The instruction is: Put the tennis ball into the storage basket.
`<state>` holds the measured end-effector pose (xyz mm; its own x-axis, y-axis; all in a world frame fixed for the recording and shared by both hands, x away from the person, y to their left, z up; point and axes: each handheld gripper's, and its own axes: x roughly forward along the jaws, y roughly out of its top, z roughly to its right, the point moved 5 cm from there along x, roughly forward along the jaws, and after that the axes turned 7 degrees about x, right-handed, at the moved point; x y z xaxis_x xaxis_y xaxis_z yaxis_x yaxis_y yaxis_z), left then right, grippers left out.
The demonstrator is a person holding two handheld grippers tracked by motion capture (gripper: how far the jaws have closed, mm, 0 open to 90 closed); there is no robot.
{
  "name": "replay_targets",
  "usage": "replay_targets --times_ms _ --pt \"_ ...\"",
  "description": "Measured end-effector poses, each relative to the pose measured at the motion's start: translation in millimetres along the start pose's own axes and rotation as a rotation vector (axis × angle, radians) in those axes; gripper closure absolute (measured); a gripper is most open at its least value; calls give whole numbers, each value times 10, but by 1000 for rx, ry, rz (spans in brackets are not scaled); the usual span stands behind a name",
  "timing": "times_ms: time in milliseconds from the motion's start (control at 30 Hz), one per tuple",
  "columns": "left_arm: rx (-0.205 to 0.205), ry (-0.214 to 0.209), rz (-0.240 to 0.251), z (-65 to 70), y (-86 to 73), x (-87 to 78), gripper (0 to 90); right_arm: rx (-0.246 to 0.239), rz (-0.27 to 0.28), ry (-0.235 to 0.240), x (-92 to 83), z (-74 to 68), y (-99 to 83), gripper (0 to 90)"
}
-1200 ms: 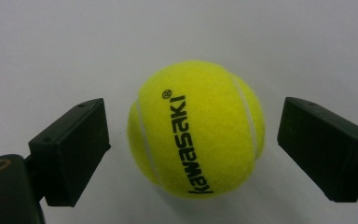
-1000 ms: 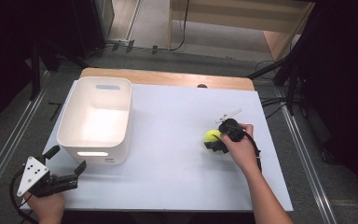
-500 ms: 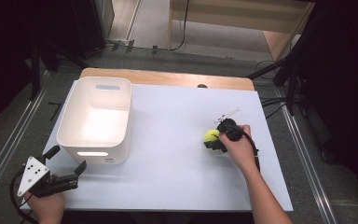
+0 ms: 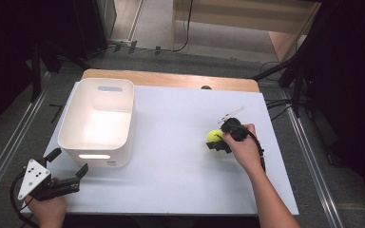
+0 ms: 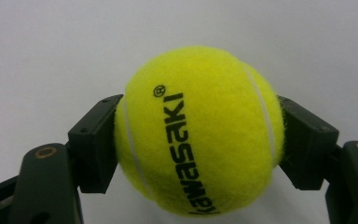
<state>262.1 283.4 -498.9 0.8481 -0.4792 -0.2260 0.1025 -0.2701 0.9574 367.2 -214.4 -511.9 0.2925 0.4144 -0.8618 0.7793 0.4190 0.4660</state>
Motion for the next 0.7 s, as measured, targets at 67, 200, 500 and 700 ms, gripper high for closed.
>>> replay_targets --times_ms 67,200,500,700 --pt "-1 1 -1 -3 0 -3 0 -5 3 7 -17 -17 21 235" --pt "0 2 -4 -3 -1 -1 0 -10 2 16 -43 -60 61 235" --pt "-5 0 1 -3 -2 -10 0 -44 2 48 -80 -166 181 235" --pt "-4 -1 0 0 -2 -9 0 -75 -5 61 -116 -255 271 236"
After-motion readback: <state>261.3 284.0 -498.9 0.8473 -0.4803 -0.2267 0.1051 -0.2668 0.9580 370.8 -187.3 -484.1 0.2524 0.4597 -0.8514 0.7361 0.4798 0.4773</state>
